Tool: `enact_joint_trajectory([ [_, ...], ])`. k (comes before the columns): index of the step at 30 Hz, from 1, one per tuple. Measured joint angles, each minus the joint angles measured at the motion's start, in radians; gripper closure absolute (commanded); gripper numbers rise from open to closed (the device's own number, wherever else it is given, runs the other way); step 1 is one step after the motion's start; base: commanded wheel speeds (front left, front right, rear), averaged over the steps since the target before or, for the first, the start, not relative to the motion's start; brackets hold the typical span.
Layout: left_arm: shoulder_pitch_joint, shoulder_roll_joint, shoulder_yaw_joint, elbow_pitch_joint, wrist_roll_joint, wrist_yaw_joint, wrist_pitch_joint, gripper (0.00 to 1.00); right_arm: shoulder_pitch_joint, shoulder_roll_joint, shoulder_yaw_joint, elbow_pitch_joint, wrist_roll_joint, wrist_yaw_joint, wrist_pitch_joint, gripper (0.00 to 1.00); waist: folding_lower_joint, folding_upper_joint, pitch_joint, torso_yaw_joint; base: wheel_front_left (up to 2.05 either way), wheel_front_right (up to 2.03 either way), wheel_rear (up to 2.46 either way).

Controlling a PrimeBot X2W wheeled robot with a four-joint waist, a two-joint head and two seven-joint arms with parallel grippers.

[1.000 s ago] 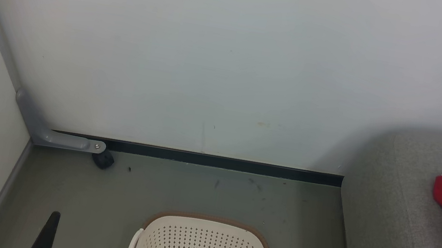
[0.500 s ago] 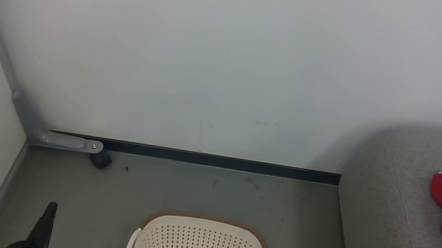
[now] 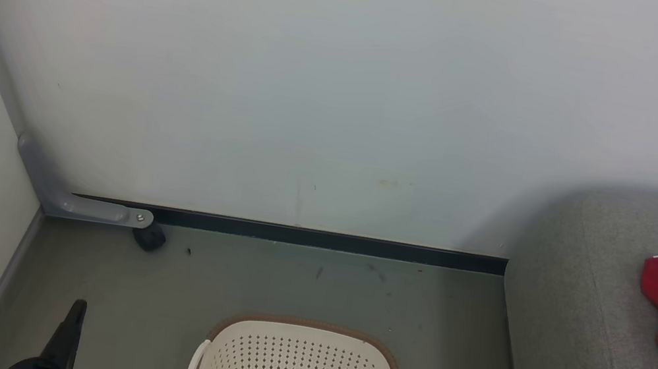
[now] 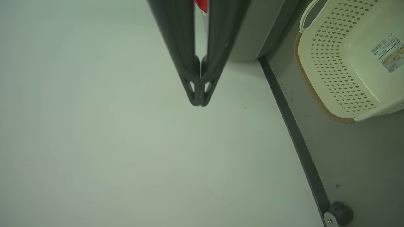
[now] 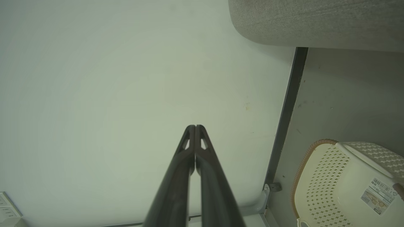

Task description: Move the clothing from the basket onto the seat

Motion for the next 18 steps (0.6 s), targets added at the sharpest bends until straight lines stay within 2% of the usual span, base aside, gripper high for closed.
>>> enact_joint_trajectory([
  [18,0.000,0.000,0.000,0.001,0.000,0.000,0.000,1.00,0.000,0.000,0.000,0.000,0.001,0.000,0.000,1.00,0.0000,0.0000,0.000,0.000,0.00,0.00,0.00],
])
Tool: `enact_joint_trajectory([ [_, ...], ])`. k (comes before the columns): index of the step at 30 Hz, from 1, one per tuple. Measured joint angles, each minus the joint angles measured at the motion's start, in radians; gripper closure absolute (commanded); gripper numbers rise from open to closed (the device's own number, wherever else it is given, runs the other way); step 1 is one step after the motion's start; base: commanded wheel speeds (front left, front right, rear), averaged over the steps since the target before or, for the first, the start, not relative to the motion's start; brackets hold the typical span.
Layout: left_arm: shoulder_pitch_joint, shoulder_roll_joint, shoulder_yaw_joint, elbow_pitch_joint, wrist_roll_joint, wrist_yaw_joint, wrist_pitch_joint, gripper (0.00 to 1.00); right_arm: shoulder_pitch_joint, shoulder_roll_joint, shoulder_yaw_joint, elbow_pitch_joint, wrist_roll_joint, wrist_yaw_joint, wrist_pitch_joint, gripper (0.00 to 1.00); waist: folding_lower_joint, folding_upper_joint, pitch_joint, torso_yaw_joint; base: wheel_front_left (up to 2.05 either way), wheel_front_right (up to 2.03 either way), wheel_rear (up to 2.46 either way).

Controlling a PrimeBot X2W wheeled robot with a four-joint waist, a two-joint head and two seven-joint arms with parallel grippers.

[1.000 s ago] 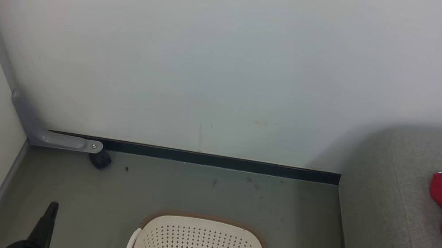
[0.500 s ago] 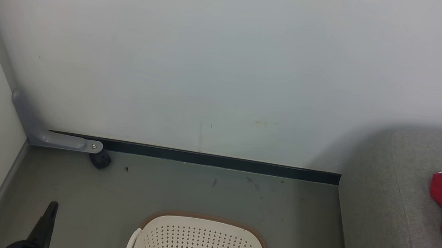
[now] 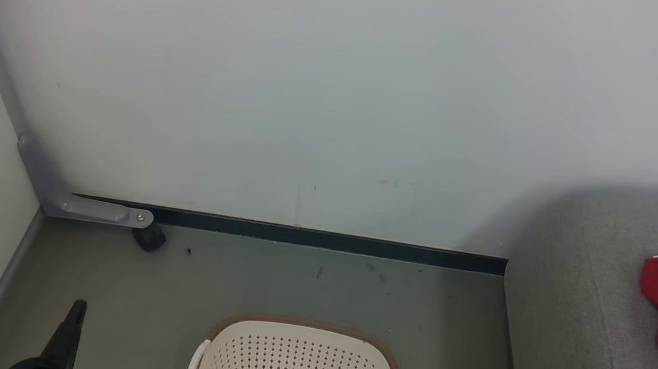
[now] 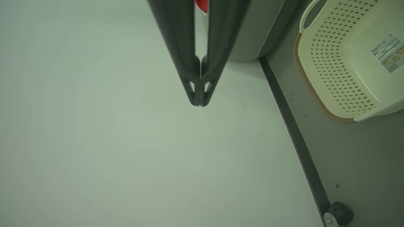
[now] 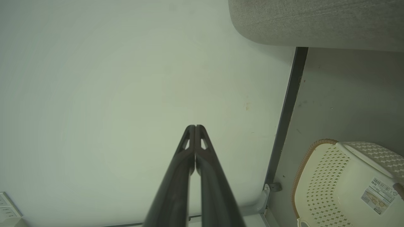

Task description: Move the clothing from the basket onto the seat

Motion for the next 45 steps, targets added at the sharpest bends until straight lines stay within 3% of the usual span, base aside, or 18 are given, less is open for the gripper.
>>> enact_joint_trajectory([
  [45,0.000,0.000,0.000,0.002,0.000,0.000,0.000,1.00,0.000,0.000,0.000,0.000,0.000,0.000,0.000,1.00,0.0000,0.0000,0.000,0.000,0.00,0.00,0.00],
])
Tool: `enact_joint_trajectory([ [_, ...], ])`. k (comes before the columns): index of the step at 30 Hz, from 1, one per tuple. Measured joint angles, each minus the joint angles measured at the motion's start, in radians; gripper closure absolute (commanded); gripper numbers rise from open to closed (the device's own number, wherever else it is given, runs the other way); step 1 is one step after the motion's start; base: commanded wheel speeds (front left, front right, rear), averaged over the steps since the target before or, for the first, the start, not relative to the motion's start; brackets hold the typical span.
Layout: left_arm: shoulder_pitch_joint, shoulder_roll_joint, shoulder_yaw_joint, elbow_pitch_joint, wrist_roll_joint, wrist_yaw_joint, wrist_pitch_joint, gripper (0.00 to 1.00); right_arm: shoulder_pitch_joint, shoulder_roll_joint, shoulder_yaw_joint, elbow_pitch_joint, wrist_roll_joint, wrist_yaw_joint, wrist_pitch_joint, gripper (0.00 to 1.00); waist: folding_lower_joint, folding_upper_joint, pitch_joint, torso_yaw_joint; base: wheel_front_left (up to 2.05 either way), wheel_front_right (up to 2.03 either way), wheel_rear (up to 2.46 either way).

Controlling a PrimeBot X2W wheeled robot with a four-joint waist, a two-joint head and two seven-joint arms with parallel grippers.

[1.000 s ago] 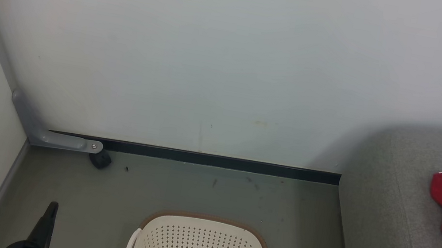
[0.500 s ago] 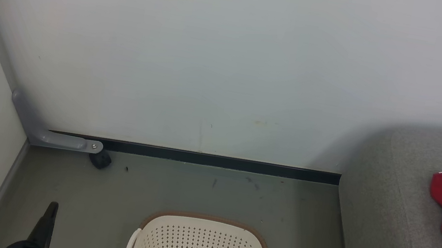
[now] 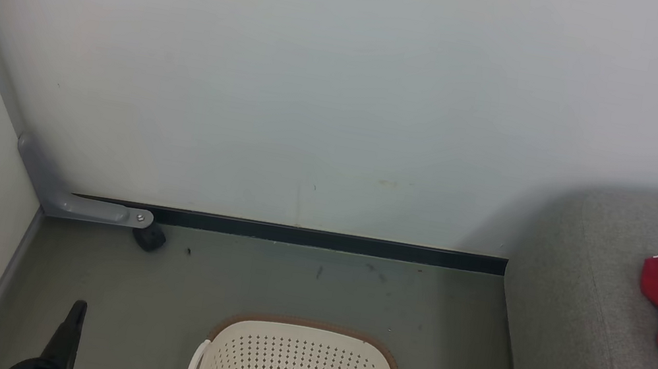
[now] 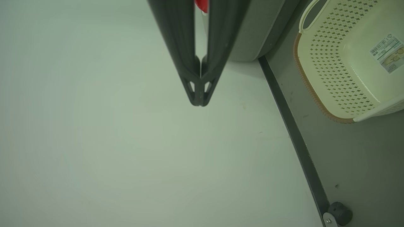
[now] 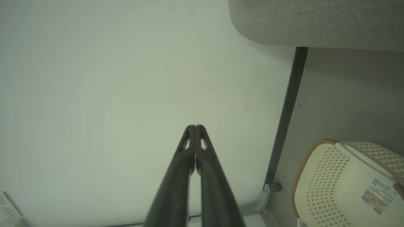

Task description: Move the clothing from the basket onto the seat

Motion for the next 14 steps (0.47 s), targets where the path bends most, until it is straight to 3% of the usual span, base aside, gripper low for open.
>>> enact_joint_trajectory([
  [14,0.000,0.000,0.000,0.000,0.000,0.000,0.000,1.00,0.000,0.000,0.000,0.000,0.000,0.000,0.000,1.00,0.0000,-0.0001,0.000,0.000,0.00,0.00,0.00],
])
